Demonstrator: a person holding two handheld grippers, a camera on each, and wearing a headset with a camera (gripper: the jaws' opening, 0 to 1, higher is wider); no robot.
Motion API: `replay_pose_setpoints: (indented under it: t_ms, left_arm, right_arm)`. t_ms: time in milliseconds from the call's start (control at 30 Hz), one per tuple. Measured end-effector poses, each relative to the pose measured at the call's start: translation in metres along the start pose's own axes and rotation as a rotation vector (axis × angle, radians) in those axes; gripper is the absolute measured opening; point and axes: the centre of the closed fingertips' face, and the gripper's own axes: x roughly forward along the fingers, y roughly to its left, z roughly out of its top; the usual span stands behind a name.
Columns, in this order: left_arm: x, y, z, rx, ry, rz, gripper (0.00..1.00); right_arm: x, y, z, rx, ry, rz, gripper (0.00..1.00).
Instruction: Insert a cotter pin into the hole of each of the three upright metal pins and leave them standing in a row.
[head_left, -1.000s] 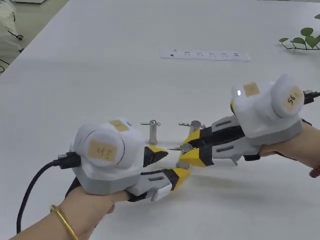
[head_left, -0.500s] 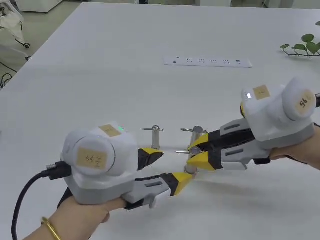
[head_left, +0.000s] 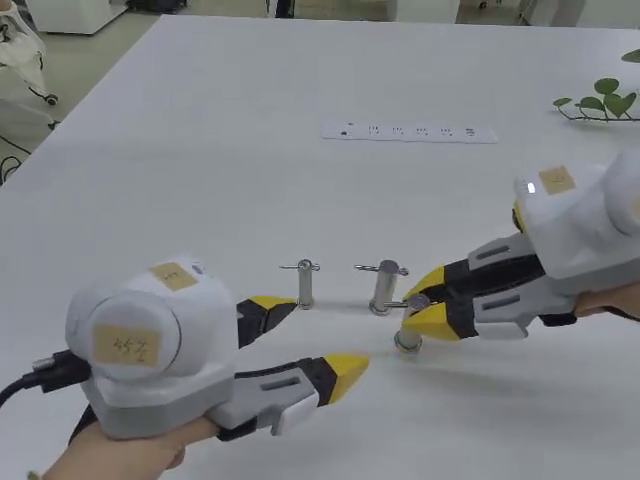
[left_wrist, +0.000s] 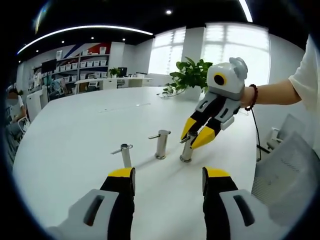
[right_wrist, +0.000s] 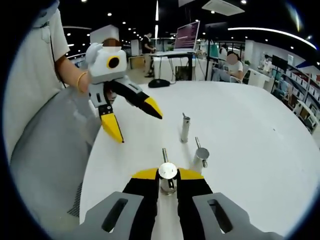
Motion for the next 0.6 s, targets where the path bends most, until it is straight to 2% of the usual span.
replay_pose_setpoints:
  t_ms: [267,600]
  left_arm:
    - [-0.007,0.003,0.005,0.037,-0.013,0.006,0.62]
    - [-0.013,0.009,0.008,0.036,-0.028,0.030,0.67]
  right_arm:
    - [-0.013,-0.011,-0.010,0.001,0.019,-0.018,0.14]
    - [-0.025,-0.027,-0.021,0.012,0.037,-0.042,0.14]
